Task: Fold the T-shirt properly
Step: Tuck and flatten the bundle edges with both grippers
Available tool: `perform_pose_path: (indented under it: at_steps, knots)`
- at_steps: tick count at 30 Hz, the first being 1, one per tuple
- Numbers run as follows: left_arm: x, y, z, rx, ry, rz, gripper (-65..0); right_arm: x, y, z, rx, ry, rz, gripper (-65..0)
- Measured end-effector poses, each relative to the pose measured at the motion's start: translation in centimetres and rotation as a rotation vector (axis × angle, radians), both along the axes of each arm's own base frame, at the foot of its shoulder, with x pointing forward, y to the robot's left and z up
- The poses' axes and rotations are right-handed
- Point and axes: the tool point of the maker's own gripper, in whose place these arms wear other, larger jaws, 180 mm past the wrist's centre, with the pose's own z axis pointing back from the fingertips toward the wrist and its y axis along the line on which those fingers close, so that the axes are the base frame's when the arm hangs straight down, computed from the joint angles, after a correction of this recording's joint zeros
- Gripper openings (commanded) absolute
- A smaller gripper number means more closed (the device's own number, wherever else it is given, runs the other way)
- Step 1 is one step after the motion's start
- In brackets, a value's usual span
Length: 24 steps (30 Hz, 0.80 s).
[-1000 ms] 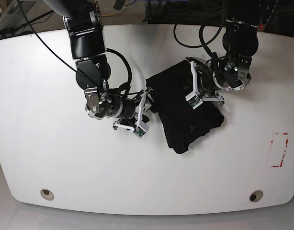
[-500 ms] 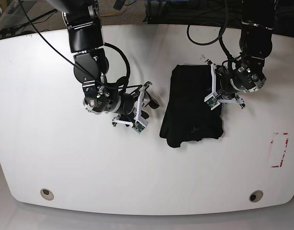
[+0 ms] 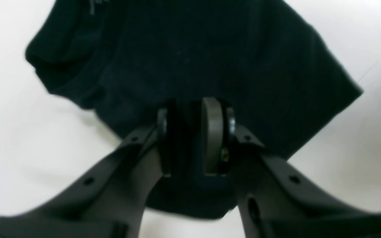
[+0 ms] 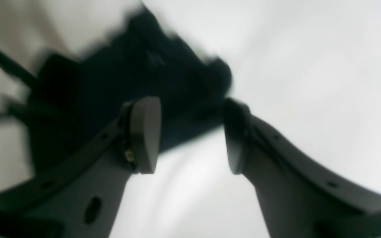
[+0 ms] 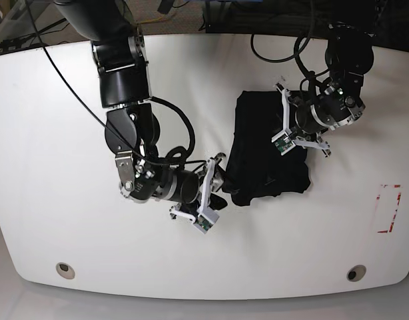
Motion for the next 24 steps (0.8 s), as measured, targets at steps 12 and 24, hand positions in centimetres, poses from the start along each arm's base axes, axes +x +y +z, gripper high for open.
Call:
perform_pose_path:
  at_steps: [12, 24]
  knots:
    - [-0.5, -3.4, 0.0, -0.101, 0.014, -0.002, -53.1, 0.1, 4.0, -3.6, 0.122, 0.191, 0.033, -36.5]
    - [0.2, -4.9, 0.8, -0.124, -0.009, -0.024, -53.1, -3.0, 4.6, -8.7, -0.030, 0.117, 0.090, -36.5]
